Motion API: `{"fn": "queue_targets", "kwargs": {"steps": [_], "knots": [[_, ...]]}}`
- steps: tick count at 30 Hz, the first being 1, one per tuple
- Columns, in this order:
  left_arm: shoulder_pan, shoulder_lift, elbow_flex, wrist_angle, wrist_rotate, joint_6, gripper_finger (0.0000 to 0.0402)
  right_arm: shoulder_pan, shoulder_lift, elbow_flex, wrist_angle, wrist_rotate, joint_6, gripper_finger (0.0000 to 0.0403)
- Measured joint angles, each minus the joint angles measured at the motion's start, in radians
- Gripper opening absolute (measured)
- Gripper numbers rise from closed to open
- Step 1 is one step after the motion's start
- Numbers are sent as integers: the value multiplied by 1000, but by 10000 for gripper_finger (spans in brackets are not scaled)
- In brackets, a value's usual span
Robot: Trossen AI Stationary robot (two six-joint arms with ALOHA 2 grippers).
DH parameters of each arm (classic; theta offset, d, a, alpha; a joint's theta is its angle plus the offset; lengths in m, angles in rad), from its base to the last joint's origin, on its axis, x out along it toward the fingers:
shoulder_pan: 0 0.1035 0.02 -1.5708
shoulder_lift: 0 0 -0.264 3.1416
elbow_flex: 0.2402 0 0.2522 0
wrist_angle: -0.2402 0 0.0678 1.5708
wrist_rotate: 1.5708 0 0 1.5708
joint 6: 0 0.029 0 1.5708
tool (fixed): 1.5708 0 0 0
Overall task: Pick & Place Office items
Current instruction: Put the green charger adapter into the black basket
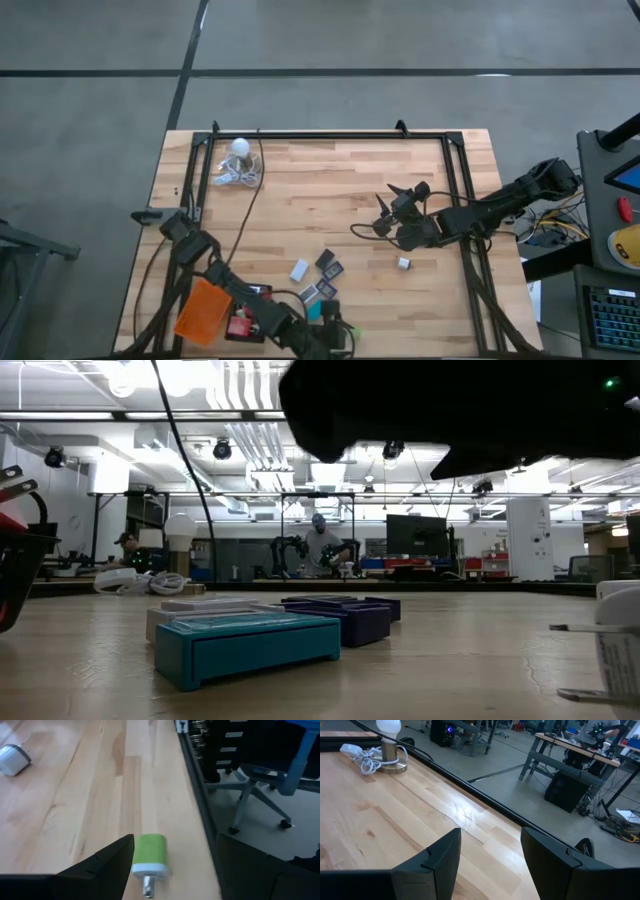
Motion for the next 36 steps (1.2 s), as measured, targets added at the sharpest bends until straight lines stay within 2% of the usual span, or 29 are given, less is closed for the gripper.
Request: {"fn": "queue_targets", "kwargs": {"steps": [18,25,36], "knots": [[38,62,-10,56,31,-34,287,0,0,0,2,0,0,203],[70,62,-10,53,102,-11,287,0,0,0,1,0,0,203],[105,62,19,-46,201,-2,286,0,0,0,1,0,0,203]]}}
